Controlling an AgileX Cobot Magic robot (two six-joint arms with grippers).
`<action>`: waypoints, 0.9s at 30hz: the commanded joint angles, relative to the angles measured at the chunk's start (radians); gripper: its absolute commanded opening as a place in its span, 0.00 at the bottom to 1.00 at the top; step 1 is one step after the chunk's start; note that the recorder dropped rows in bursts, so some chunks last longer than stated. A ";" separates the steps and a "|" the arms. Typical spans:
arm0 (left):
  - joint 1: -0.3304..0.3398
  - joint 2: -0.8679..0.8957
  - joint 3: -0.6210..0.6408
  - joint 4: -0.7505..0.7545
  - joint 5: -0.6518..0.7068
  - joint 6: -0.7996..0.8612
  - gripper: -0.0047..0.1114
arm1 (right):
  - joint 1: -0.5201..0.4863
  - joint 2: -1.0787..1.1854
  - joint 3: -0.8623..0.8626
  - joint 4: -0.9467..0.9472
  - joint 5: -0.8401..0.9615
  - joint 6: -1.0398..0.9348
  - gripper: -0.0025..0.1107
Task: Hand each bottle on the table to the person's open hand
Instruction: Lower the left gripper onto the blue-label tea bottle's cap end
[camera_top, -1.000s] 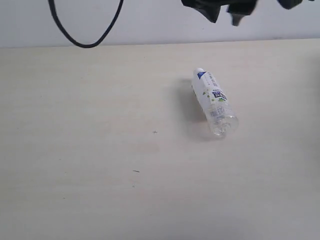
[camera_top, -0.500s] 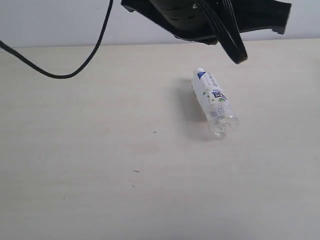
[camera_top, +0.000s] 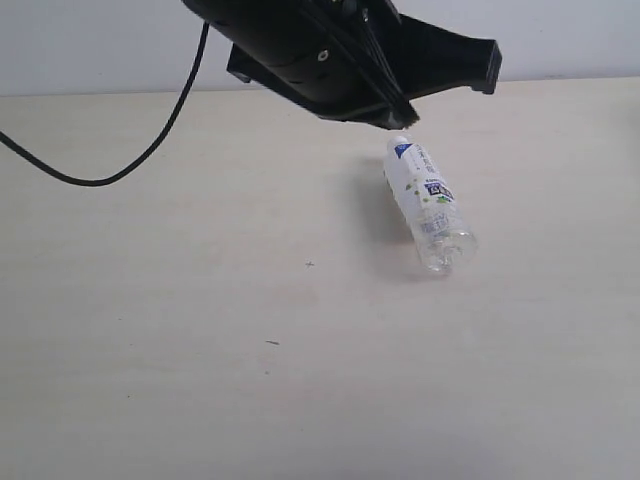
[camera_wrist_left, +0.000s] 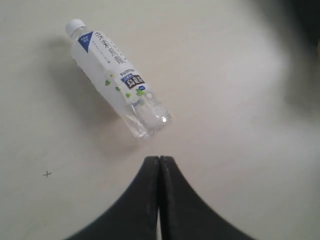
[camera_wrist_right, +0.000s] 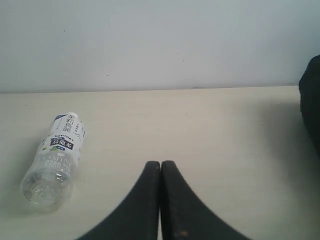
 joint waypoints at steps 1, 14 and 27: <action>0.023 -0.009 0.037 -0.013 -0.040 0.014 0.04 | -0.005 -0.005 0.004 -0.002 -0.005 -0.001 0.02; 0.032 -0.009 0.046 -0.013 -0.039 0.025 0.04 | -0.005 -0.005 0.004 -0.002 -0.005 -0.001 0.02; 0.032 -0.007 0.046 -0.013 -0.028 0.036 0.04 | -0.005 -0.005 0.004 -0.002 -0.005 -0.001 0.02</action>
